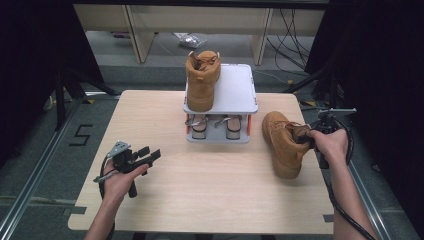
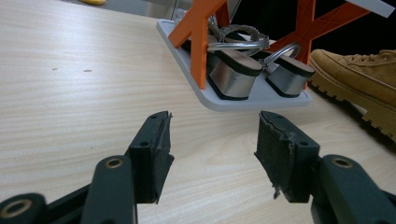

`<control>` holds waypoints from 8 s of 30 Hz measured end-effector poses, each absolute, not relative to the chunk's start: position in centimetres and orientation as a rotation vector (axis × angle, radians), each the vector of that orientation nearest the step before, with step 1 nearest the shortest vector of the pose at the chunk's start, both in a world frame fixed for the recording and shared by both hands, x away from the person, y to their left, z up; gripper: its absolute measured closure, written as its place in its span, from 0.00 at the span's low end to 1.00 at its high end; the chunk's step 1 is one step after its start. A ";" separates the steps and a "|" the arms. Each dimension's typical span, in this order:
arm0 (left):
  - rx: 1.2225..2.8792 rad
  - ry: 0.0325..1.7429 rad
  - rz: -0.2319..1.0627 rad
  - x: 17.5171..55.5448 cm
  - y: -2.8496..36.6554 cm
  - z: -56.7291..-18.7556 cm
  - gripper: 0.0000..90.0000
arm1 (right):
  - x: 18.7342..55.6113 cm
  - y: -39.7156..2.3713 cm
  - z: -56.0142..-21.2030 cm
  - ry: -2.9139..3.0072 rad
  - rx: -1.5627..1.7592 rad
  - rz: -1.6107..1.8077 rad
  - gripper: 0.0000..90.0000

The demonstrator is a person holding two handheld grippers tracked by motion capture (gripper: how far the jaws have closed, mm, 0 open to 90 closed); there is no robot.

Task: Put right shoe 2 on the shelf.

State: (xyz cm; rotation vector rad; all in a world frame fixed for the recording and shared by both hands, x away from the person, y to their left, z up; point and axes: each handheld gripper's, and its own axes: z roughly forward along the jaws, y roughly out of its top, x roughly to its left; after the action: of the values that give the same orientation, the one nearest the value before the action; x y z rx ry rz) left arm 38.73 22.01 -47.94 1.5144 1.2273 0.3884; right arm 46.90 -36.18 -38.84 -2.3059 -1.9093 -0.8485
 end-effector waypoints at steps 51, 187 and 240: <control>1.486 1.248 0.395 38.1 23.3 -47.9 0.49 | 47.6 -35.5 -35.0 -1.757 -2.376 -1.054 0.94; 1.473 1.266 0.404 38.0 24.3 -48.0 0.48 | 51.9 -29.0 -26.1 -1.624 -2.257 -1.507 0.93; 1.470 1.267 0.402 37.9 24.7 -48.2 0.48 | 56.0 -22.2 -26.4 -1.620 -2.225 -1.516 0.90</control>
State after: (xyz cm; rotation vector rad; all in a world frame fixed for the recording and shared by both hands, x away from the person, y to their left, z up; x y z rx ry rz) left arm 37.95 24.67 -48.17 1.4703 1.2671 0.4023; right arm 56.01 -22.17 -26.40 -2.2250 -1.6202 -1.5160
